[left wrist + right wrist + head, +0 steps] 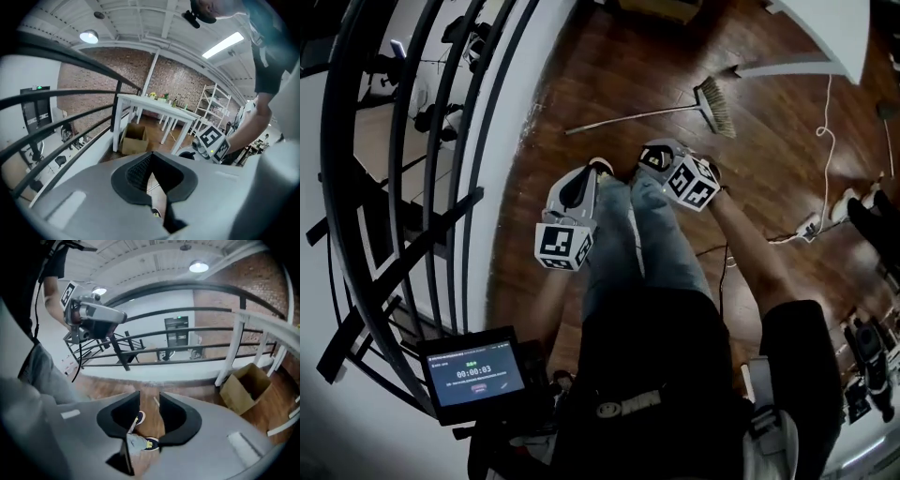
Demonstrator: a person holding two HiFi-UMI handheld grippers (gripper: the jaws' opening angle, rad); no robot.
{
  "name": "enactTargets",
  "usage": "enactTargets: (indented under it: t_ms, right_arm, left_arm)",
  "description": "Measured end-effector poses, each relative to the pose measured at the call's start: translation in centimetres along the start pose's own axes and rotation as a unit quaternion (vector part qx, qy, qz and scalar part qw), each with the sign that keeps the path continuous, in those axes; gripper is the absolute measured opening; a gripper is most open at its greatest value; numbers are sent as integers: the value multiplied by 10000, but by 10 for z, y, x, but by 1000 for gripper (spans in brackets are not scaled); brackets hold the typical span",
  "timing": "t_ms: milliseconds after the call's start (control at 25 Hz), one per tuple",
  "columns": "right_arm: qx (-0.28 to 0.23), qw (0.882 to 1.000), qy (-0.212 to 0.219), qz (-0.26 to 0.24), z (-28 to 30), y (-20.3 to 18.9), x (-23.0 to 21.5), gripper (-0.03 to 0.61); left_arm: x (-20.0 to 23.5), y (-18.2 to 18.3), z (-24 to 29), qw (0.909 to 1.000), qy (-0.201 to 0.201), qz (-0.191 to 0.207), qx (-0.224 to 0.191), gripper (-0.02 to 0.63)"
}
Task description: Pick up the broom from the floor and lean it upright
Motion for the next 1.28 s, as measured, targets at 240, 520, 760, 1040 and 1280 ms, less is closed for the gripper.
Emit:
enactTargets:
  t_ms: [240,520,760,1040,1280]
  right_arm:
    - [1010,9885,-61,-1128,147,-70,-40,143]
    - [2094,9391,396,-2694,343,-217,-68,181]
    - [2791,9072,779,-3049,446,-304,-92,206]
    - [3061,9073,987,-2708,471,-336,-99,136]
    - [2898,9331,365,-2096,435,-306,-110,77]
  left_arm:
    - [74,-95,62,9984,-9,-346,446,18]
    - [134,-222,119,9945,308,-660,754,18]
    - [196,-295,145,9907,726,-896,726,18]
    - [220,-296,149,9908,800,-977,488,18]
    - [204,-264,140,9918,740,-853,594,18]
Point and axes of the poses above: the fingertips, and each gripper's own axes: z forward along the fingers, x to its left, y out of its top, the point moved 9 cm from there along -z, backward along the fingers, and after that the axes turned 7 degrees about -z, right-handed, at the moved point
